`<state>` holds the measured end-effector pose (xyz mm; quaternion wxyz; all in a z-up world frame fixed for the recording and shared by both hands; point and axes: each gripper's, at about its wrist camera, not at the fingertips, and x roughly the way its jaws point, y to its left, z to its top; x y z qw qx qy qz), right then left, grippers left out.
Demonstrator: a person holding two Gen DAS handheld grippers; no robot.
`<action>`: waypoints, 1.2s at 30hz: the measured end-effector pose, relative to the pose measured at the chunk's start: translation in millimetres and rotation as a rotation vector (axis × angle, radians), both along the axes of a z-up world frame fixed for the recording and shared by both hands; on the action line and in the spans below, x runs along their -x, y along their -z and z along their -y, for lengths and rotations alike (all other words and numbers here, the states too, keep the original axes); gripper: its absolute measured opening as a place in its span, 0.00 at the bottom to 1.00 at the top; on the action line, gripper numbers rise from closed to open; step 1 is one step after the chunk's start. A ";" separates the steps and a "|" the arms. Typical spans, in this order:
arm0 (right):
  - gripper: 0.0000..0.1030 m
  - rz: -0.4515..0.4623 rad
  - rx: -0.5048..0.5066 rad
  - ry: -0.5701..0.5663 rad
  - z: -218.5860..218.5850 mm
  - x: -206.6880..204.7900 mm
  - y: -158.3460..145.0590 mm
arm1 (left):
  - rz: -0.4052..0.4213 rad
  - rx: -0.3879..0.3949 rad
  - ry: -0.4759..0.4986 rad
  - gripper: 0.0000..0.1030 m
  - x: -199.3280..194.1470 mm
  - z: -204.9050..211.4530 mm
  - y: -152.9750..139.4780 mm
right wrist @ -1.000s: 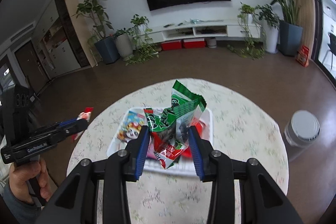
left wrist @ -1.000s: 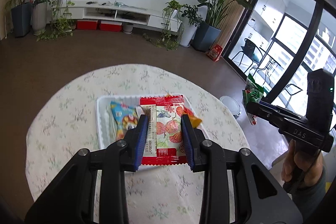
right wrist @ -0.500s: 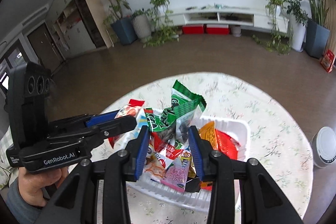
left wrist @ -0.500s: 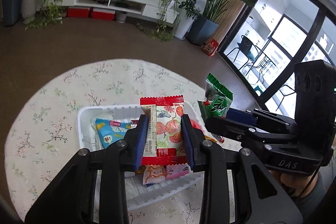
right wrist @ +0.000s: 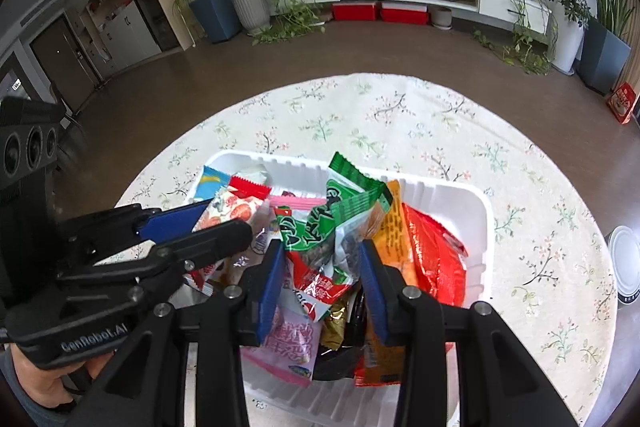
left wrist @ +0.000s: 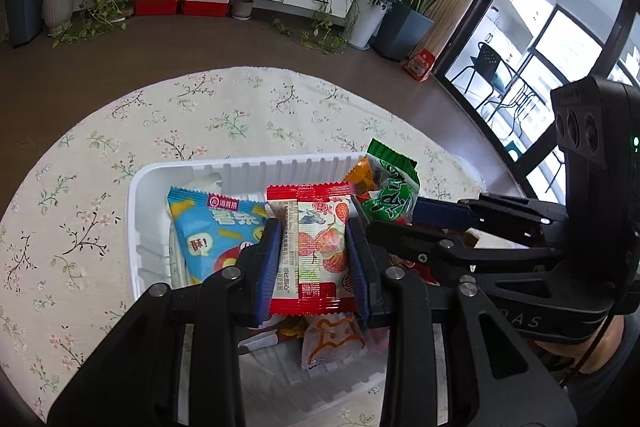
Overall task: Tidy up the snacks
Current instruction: 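Lower both snacks into the tray and open both tools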
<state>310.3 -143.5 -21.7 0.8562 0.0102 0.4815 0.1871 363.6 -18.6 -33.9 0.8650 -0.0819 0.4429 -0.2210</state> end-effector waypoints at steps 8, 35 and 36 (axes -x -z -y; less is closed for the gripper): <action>0.40 -0.008 0.018 0.006 -3.2 -2.5 9.1 | -0.014 -0.003 -0.022 0.29 -8.9 -4.7 23.1; 0.39 -0.071 -0.001 0.010 -7.0 -12.4 9.5 | -0.026 0.014 -0.053 0.33 -24.3 -12.1 34.2; 0.39 -0.073 -0.002 0.013 -6.0 -11.4 9.4 | -0.023 0.013 -0.052 0.35 -23.2 -13.4 33.2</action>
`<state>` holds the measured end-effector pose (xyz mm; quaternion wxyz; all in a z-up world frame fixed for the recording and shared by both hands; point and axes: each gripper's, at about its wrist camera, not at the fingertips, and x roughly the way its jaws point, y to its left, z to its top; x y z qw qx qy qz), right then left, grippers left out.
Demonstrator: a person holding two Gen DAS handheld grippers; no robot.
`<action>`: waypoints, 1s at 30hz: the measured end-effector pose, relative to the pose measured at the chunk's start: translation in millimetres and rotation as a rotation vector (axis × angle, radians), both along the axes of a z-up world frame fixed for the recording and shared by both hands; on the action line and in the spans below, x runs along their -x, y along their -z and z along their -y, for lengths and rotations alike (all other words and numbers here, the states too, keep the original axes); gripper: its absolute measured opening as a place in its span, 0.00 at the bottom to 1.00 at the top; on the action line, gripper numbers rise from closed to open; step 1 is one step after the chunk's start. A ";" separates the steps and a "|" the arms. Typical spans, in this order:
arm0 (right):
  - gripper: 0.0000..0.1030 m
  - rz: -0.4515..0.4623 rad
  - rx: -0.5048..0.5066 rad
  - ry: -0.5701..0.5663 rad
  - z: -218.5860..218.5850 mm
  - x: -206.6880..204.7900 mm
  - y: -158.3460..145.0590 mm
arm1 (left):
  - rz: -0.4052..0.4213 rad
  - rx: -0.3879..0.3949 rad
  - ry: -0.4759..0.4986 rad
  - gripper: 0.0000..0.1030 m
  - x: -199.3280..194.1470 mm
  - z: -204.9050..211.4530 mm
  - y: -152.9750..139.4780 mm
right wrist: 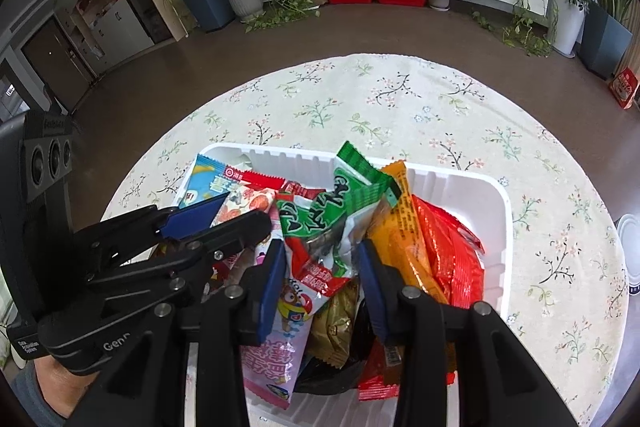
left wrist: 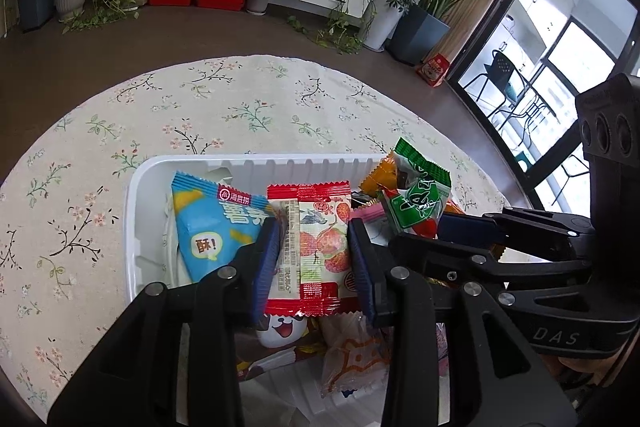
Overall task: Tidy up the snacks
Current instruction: 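Lower both snacks into the tray and open both tools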
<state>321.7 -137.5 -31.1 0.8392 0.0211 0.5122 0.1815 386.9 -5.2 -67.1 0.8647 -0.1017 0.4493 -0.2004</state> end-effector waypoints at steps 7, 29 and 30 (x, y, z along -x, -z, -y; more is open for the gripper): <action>0.40 -0.018 -0.003 0.016 3.2 1.8 -1.5 | 0.012 -0.004 -0.020 0.43 2.1 -9.1 -4.5; 0.47 -0.010 -0.016 0.065 7.2 4.0 -7.3 | 0.054 0.026 -0.059 0.63 21.4 -29.1 -12.6; 0.47 -0.009 -0.016 0.068 7.8 4.7 -7.9 | 0.056 0.025 -0.062 0.65 23.1 -28.8 -13.9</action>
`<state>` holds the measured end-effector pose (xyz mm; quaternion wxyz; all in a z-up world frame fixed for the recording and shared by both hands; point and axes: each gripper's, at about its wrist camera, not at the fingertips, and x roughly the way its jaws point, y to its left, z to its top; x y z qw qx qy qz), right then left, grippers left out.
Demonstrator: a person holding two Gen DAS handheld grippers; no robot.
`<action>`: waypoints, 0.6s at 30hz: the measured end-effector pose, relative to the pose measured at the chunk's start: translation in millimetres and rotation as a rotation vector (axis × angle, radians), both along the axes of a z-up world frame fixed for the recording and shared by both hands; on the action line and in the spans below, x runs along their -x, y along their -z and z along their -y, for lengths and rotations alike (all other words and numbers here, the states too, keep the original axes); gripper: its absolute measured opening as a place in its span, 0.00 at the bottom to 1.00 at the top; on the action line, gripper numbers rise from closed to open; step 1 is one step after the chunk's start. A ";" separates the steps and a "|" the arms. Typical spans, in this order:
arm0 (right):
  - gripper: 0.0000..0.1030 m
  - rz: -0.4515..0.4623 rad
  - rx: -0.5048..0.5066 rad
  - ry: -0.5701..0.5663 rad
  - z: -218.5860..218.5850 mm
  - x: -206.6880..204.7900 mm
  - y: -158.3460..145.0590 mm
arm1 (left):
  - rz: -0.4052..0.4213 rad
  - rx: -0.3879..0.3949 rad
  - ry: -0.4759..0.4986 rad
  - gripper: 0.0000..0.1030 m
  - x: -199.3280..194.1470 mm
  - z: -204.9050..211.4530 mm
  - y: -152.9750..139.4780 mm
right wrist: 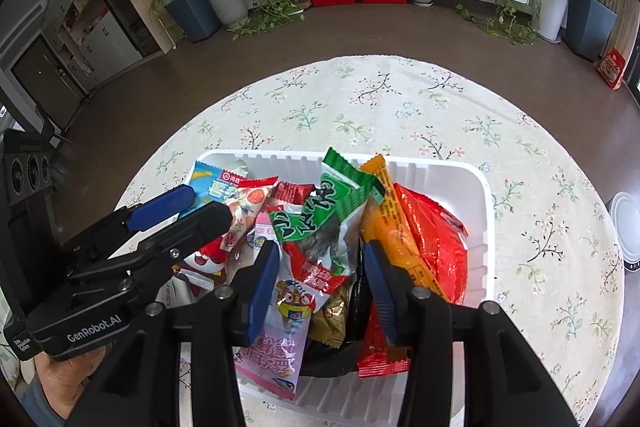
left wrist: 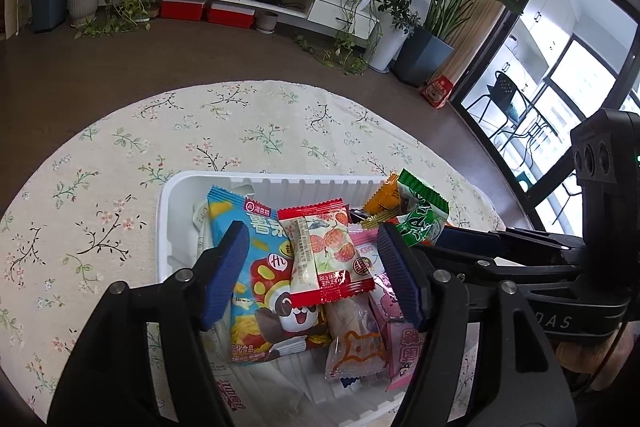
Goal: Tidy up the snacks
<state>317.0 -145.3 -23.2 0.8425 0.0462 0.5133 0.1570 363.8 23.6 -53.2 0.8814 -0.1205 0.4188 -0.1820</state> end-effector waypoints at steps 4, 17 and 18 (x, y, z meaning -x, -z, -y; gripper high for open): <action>0.48 0.006 -0.002 0.010 1.6 2.2 -2.1 | 0.010 -0.007 -0.011 0.77 3.9 -2.4 -3.3; 0.54 0.024 -0.048 0.035 6.9 11.2 -11.9 | 0.046 0.009 -0.029 0.79 35.2 -11.8 -20.1; 0.54 0.027 -0.054 0.035 7.6 12.5 -14.1 | 0.055 0.007 -0.030 0.82 34.7 -10.2 -25.7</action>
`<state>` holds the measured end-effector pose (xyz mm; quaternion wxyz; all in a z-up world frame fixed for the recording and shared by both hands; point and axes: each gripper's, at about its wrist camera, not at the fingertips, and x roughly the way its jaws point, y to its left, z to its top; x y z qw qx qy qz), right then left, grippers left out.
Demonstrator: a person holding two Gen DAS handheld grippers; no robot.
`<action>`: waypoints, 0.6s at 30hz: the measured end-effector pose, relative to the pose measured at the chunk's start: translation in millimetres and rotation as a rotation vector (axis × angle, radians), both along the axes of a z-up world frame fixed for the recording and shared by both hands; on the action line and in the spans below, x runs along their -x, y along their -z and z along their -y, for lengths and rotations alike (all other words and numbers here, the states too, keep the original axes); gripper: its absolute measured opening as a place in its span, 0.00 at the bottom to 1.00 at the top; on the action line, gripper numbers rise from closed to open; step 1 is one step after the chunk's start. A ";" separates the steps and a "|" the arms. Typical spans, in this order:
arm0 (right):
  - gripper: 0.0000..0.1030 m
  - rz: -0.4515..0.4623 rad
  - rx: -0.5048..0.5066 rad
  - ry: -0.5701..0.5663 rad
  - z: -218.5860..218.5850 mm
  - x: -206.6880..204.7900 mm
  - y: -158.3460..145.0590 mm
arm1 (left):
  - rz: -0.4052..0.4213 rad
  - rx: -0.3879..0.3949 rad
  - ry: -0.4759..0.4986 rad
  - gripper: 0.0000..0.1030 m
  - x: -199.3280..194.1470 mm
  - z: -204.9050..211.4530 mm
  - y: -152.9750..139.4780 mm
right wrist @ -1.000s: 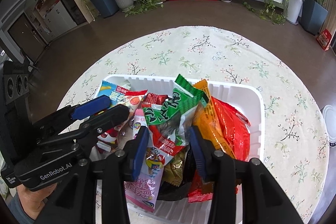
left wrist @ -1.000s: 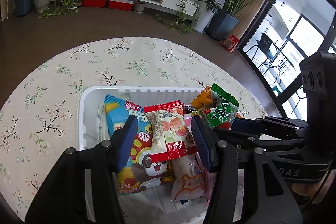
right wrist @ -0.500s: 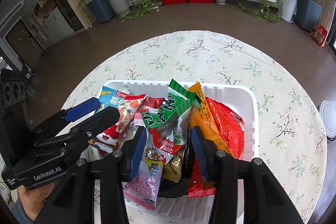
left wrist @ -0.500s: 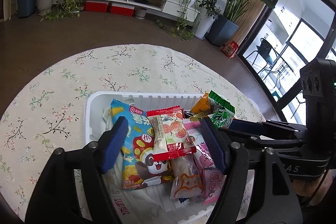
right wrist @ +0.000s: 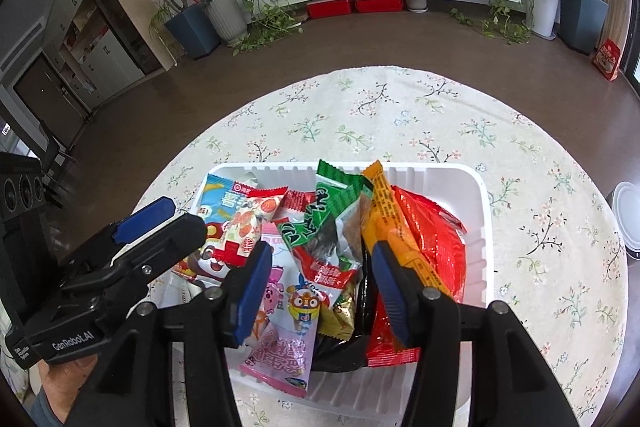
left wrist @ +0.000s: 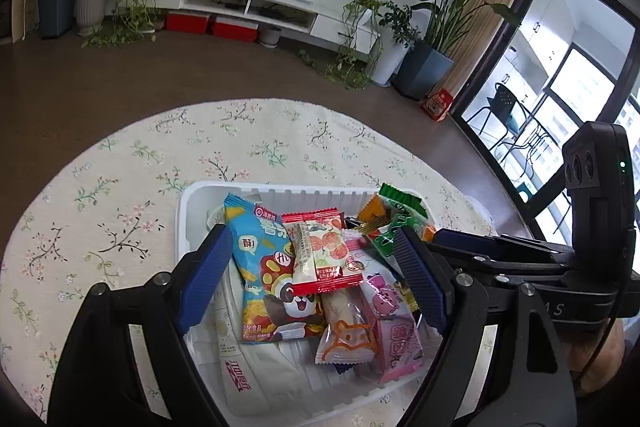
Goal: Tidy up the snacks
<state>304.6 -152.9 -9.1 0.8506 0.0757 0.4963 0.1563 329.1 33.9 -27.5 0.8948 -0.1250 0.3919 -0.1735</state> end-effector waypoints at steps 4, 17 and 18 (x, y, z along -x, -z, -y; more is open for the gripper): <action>0.56 0.033 -0.042 0.013 5.9 11.4 -14.4 | 0.038 -0.016 -0.024 0.98 23.1 -4.2 -14.0; 0.90 0.202 -0.144 0.075 33.6 120.8 -39.8 | 0.284 -0.099 -0.043 1.00 188.5 2.7 -70.8; 0.90 0.218 -0.129 0.088 35.1 132.1 -40.0 | 0.309 -0.144 -0.089 1.00 205.0 4.0 -74.7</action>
